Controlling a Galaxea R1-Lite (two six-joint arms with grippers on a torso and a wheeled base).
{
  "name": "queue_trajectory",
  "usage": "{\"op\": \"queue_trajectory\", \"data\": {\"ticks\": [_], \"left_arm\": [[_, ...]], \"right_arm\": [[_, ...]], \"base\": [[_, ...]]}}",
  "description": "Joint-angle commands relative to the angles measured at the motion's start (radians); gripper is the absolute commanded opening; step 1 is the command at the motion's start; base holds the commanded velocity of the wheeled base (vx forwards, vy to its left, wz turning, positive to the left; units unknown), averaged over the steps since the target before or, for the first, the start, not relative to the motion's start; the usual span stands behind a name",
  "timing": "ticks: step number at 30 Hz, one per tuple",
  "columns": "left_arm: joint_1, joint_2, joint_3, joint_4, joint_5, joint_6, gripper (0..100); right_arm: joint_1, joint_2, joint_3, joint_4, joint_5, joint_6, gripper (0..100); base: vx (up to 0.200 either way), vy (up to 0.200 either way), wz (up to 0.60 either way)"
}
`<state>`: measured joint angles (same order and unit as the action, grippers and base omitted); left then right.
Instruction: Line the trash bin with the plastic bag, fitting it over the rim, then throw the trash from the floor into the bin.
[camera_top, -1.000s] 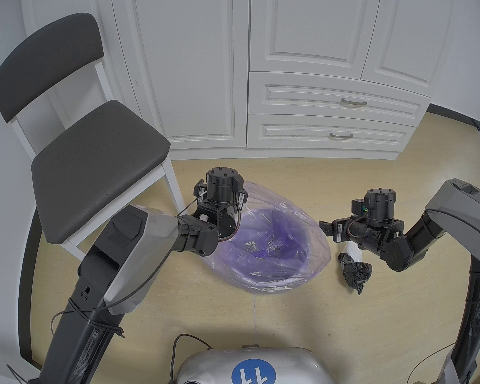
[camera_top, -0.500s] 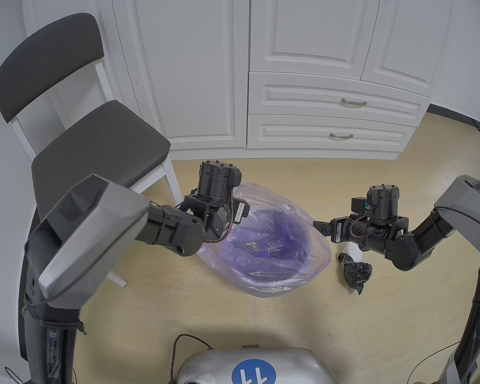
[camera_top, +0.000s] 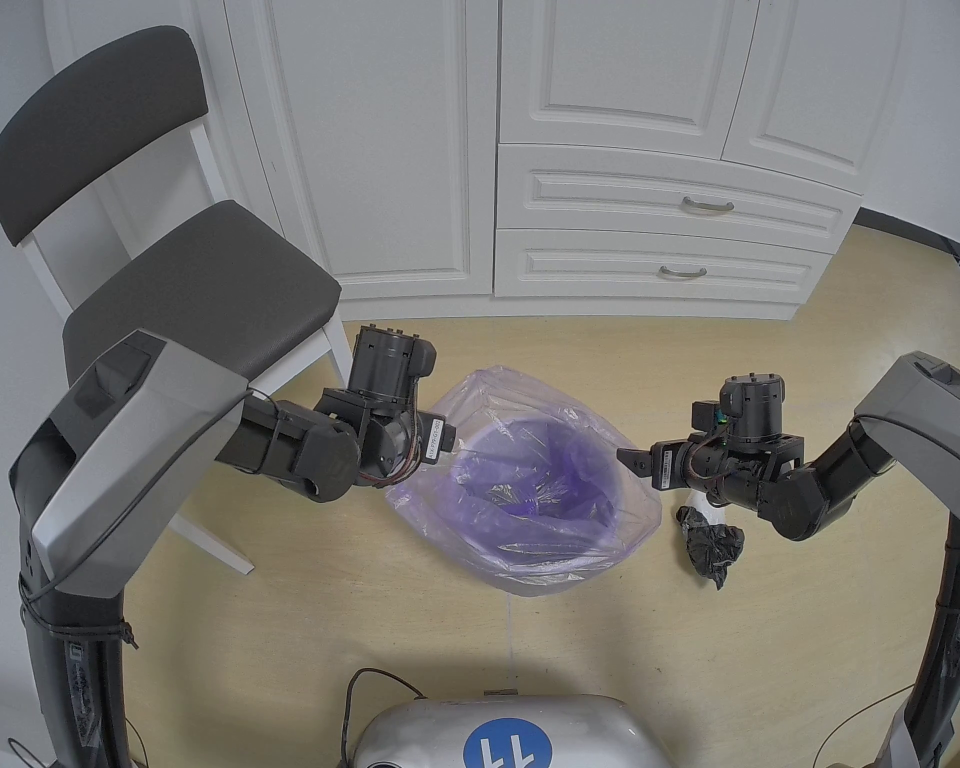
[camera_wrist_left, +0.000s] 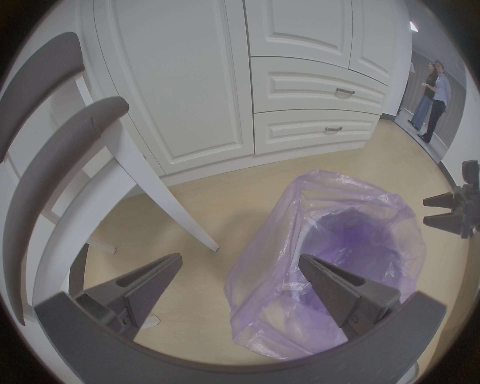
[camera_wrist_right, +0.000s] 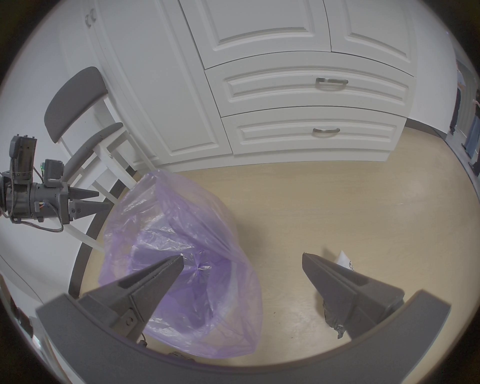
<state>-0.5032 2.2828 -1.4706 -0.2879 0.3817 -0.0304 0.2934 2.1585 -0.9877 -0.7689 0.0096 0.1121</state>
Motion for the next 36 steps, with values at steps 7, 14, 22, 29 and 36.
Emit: {"op": "queue_trajectory", "data": {"ticks": [7, 14, 22, 29, 36], "left_arm": [[0.034, 0.089, -0.05, -0.007, -0.006, 0.0, 100], [0.046, 0.09, -0.053, -0.016, -0.023, -0.003, 100], [0.048, 0.116, -0.077, -0.07, -0.023, -0.02, 100], [0.048, 0.153, -0.126, -0.094, -0.021, -0.031, 100], [0.049, 0.187, -0.171, -0.096, -0.021, -0.049, 100]], "right_arm": [[-0.014, 0.069, -0.083, 0.063, -0.03, 0.014, 100], [-0.02, 0.101, -0.204, 0.224, -0.034, 0.136, 100], [-0.046, 0.15, -0.256, 0.232, -0.053, 0.139, 100], [-0.066, 0.208, -0.31, 0.234, -0.088, 0.139, 100], [-0.073, 0.244, -0.373, 0.235, -0.123, 0.175, 100]], "base": [[0.0, 0.0, 0.0], [0.0, 0.0, 0.0], [0.0, 0.0, 0.0], [0.0, 0.0, 0.0], [0.0, 0.0, 0.0]]}}
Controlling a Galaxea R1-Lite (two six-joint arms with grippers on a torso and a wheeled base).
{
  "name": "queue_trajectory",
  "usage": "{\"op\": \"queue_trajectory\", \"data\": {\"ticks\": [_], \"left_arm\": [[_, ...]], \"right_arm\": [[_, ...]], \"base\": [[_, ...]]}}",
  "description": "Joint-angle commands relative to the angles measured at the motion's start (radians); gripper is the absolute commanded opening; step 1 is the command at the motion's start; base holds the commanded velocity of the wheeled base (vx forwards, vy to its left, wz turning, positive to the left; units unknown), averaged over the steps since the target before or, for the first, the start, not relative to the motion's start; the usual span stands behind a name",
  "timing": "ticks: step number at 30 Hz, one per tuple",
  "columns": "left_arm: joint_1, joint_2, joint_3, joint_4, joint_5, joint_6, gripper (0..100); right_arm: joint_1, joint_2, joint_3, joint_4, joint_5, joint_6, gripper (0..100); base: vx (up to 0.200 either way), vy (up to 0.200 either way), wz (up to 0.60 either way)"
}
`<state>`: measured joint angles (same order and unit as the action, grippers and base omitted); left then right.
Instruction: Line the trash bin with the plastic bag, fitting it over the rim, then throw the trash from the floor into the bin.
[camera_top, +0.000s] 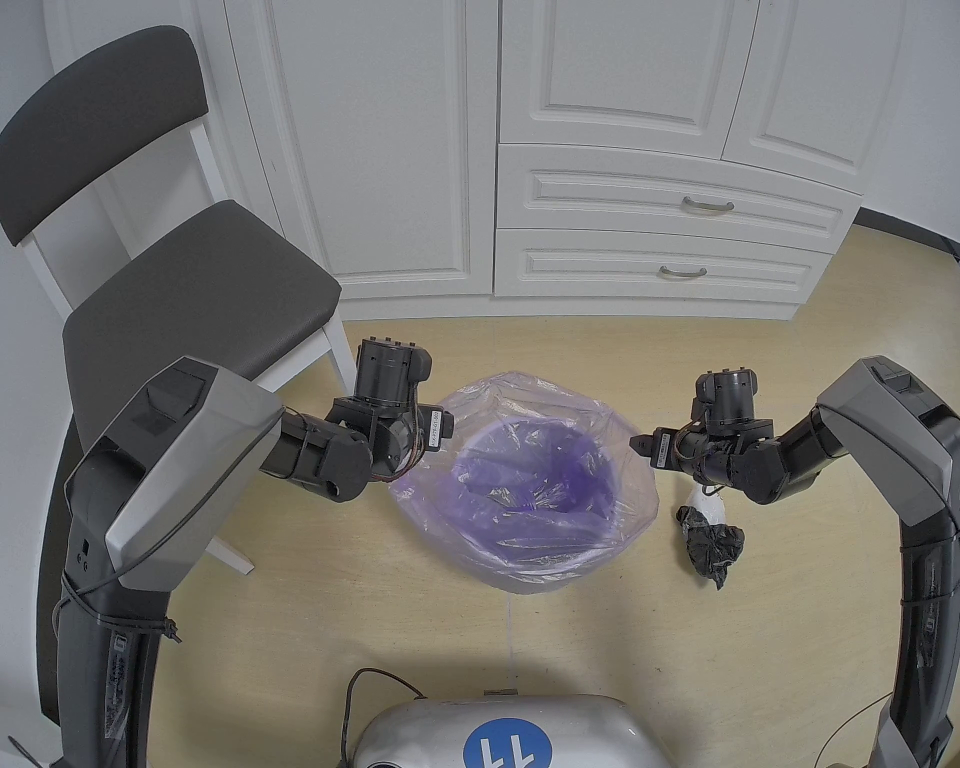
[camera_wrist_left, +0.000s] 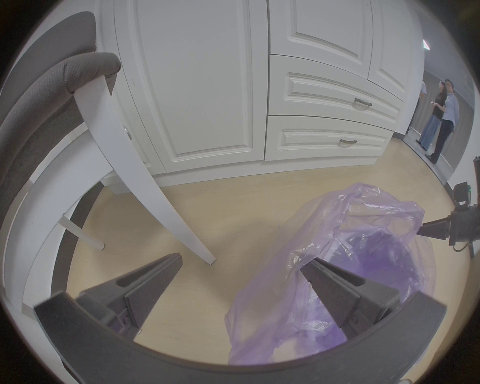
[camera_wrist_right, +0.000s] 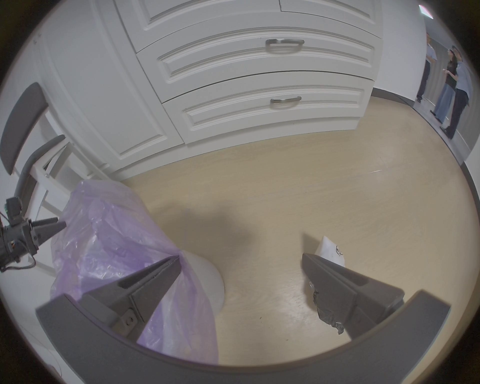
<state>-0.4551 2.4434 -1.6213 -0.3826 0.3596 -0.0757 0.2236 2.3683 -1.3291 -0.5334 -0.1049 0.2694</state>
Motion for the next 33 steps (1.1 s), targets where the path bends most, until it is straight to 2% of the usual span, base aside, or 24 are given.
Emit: {"op": "queue_trajectory", "data": {"ticks": [1, 6, 11, 14, 21, 22, 24, 30, 33], "left_arm": [[0.001, 0.026, -0.023, -0.002, 0.001, -0.009, 100], [-0.004, 0.006, -0.017, -0.004, 0.001, -0.033, 100], [-0.013, -0.057, 0.014, -0.004, 0.001, -0.038, 100], [-0.027, -0.087, 0.044, -0.004, -0.001, -0.038, 100], [-0.05, -0.122, 0.115, -0.002, -0.041, -0.035, 100], [-0.056, -0.126, 0.146, -0.001, -0.067, -0.027, 100], [-0.056, -0.118, 0.15, -0.001, -0.071, -0.022, 100], [-0.048, -0.087, 0.139, 0.004, -0.068, -0.01, 100], [-0.042, -0.073, 0.138, 0.001, -0.062, 0.027, 100]], "right_arm": [[-0.003, 0.039, -0.041, 0.0, -0.01, 0.024, 100], [-0.004, 0.06, -0.068, 0.001, -0.024, 0.033, 100], [-0.001, 0.066, -0.105, 0.003, -0.079, 0.056, 100], [0.006, 0.039, -0.081, 0.004, -0.079, 0.059, 100], [0.034, -0.026, 0.015, 0.003, -0.056, 0.044, 100], [0.048, -0.072, 0.071, 0.001, -0.027, 0.025, 100], [0.052, -0.093, 0.096, -0.005, -0.009, 0.013, 100], [0.042, -0.101, 0.097, 0.001, -0.009, 0.008, 100], [0.029, -0.083, 0.09, 0.001, -0.009, -0.009, 100]], "base": [[0.0, 0.0, 0.0], [0.0, 0.0, 0.0], [0.0, 0.0, 0.0], [0.0, 0.0, 0.0], [0.0, 0.0, 0.0], [0.0, 0.0, 0.0], [0.0, 0.0, 0.0], [0.0, 0.0, 0.0], [0.0, 0.0, 0.0]]}}
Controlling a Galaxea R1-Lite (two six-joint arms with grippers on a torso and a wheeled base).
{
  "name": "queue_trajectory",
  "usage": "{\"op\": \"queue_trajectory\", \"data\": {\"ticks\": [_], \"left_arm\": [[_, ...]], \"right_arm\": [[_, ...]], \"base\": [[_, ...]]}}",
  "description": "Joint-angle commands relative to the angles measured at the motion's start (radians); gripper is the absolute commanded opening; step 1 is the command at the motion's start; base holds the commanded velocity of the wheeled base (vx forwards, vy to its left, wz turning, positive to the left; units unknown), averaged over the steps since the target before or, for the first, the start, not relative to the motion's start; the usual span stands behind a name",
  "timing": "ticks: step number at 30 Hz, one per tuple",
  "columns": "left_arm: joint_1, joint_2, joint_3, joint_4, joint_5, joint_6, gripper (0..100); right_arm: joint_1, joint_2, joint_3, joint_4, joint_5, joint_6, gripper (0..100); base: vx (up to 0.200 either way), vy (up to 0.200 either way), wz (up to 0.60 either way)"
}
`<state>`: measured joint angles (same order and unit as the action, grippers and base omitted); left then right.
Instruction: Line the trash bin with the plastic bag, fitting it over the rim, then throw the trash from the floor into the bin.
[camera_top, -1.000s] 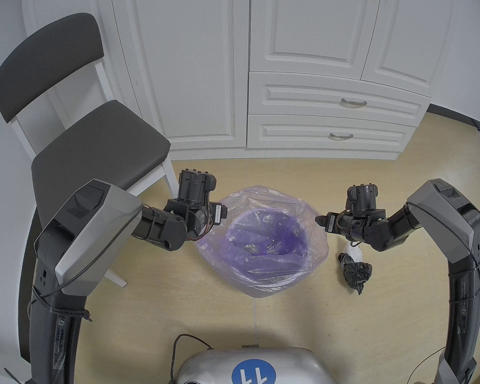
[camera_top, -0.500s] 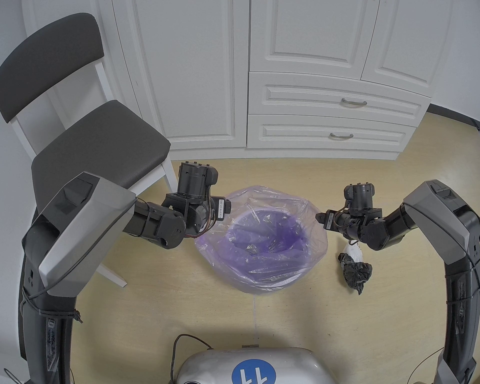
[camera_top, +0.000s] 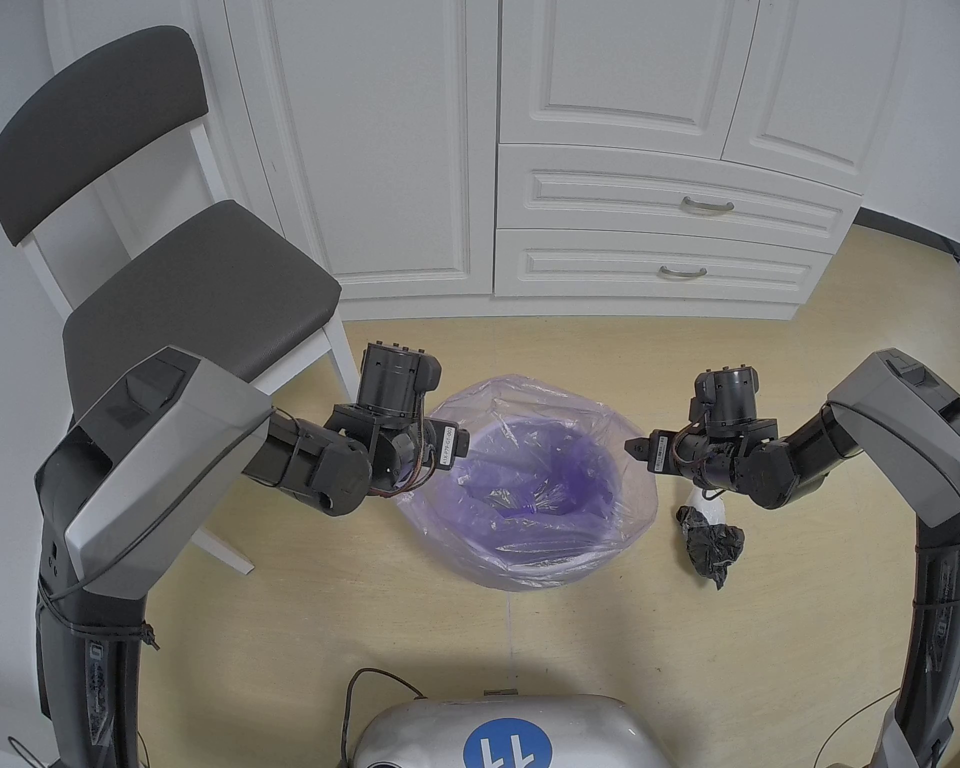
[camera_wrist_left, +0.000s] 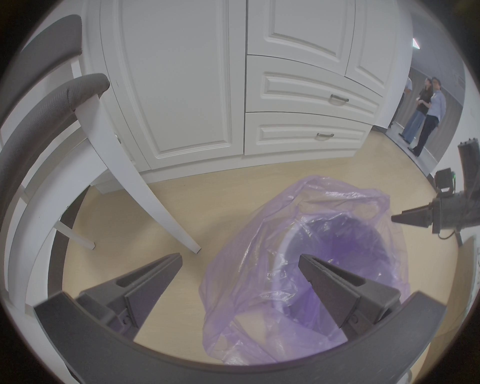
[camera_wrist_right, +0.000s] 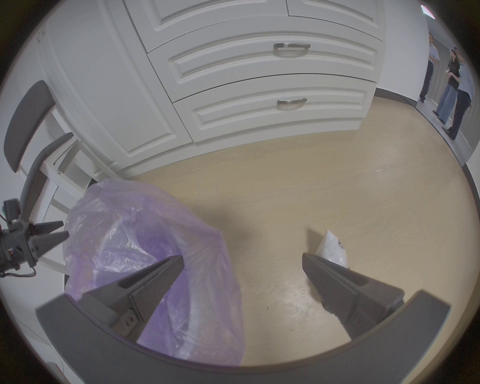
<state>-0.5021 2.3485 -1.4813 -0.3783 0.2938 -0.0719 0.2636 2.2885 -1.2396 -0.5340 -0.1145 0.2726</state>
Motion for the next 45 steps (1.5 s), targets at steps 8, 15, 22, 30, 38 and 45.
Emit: {"op": "queue_trajectory", "data": {"ticks": [8, 15, 22, 30, 38, 45], "left_arm": [[0.03, 0.101, -0.12, -0.005, 0.07, 0.038, 100], [0.059, 0.172, -0.211, 0.001, 0.076, 0.038, 100], [0.076, 0.222, -0.29, -0.001, 0.076, 0.037, 100], [0.08, 0.287, -0.378, -0.007, 0.077, 0.027, 100], [0.079, 0.356, -0.445, -0.008, 0.08, 0.027, 100], [0.088, 0.38, -0.447, -0.007, 0.119, 0.029, 100]], "right_arm": [[-0.03, 0.042, -0.026, 0.003, -0.01, -0.042, 100], [-0.052, 0.1, -0.083, 0.003, -0.013, -0.041, 100], [-0.06, 0.151, -0.161, 0.003, -0.08, -0.03, 100], [-0.055, 0.183, -0.193, 0.002, -0.085, -0.006, 100], [-0.052, 0.226, -0.225, 0.002, -0.086, 0.008, 100], [-0.055, 0.239, -0.227, 0.005, -0.086, 0.005, 100]], "base": [[0.0, 0.0, 0.0], [0.0, 0.0, 0.0], [0.0, 0.0, 0.0], [0.0, 0.0, 0.0], [0.0, 0.0, 0.0], [0.0, 0.0, 0.0]]}}
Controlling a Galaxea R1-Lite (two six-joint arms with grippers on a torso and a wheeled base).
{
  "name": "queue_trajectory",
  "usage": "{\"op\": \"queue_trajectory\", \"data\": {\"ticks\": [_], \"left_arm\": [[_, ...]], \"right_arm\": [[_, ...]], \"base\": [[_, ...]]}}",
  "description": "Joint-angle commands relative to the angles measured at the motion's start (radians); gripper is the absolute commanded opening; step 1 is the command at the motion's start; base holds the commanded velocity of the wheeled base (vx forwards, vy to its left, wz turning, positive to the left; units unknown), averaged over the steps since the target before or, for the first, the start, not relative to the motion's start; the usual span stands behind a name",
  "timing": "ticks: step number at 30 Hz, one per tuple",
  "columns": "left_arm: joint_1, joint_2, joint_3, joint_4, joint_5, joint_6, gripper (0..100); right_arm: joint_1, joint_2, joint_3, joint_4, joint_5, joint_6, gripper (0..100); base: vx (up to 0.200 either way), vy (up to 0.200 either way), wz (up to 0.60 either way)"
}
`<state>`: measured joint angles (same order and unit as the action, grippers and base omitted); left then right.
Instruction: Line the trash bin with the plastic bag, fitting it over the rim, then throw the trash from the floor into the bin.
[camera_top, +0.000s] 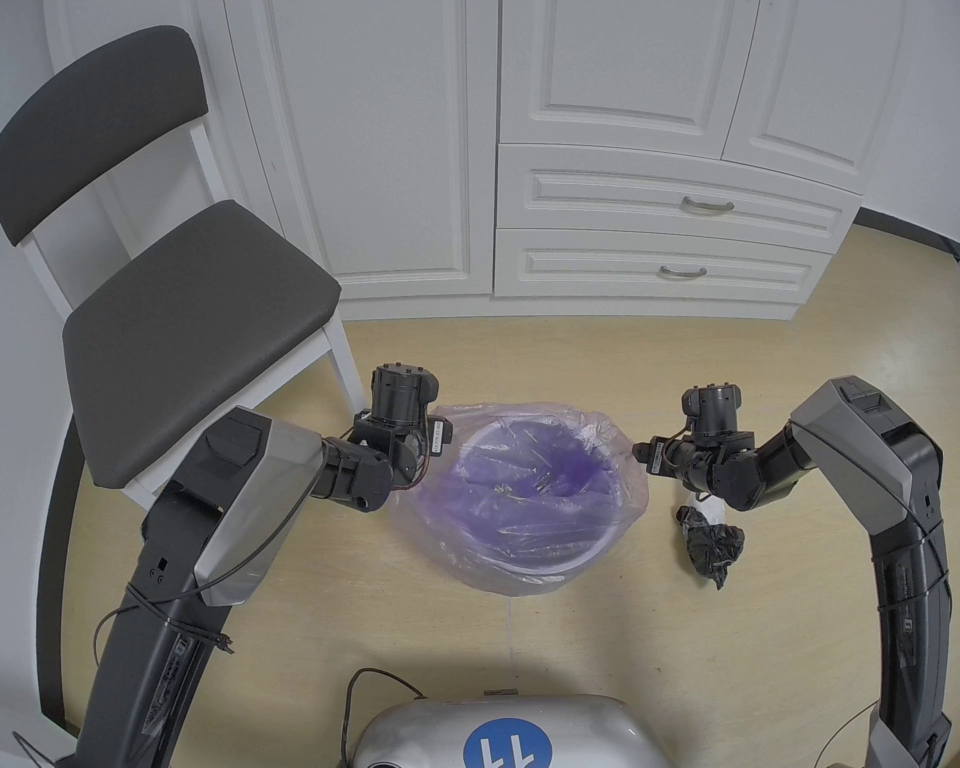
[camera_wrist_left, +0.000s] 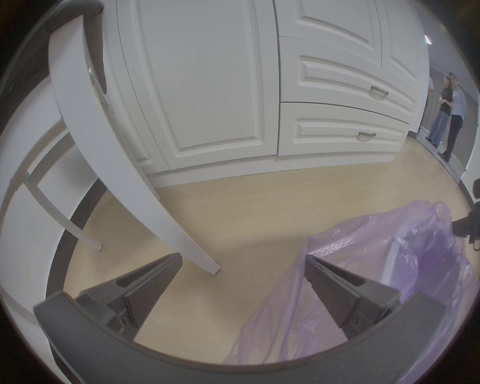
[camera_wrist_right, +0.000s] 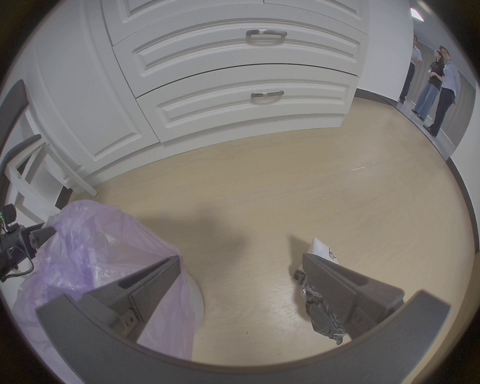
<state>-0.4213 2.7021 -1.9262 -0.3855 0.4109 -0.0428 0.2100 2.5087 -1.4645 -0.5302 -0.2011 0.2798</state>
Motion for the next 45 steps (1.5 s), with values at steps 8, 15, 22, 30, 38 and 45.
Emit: {"op": "queue_trajectory", "data": {"ticks": [8, 15, 22, 30, 38, 45], "left_arm": [[0.021, -0.077, 0.162, 0.013, 0.0, 0.011, 100], [0.024, -0.113, 0.213, -0.001, 0.0, 0.006, 100], [0.018, -0.143, 0.208, -0.062, 0.002, 0.004, 100], [-0.017, -0.206, 0.277, -0.122, 0.003, 0.001, 100], [-0.06, -0.292, 0.386, -0.176, 0.003, 0.003, 100], [-0.113, -0.344, 0.469, -0.214, 0.002, 0.003, 100]], "right_arm": [[-0.006, -0.018, 0.019, 0.13, 0.0, -0.017, 100], [0.002, -0.073, 0.096, 0.116, 0.0, -0.076, 100], [0.006, -0.151, 0.196, 0.013, 0.0, -0.116, 100], [0.02, -0.176, 0.363, -0.126, 0.017, -0.263, 100], [0.062, -0.14, 0.441, -0.139, 0.094, -0.306, 100], [0.095, -0.07, 0.443, -0.146, 0.121, -0.297, 100]], "base": [[0.0, 0.0, 0.0], [0.0, 0.0, 0.0], [0.0, 0.0, 0.0], [0.0, 0.0, 0.0], [0.0, 0.0, 0.0], [0.0, 0.0, 0.0]]}}
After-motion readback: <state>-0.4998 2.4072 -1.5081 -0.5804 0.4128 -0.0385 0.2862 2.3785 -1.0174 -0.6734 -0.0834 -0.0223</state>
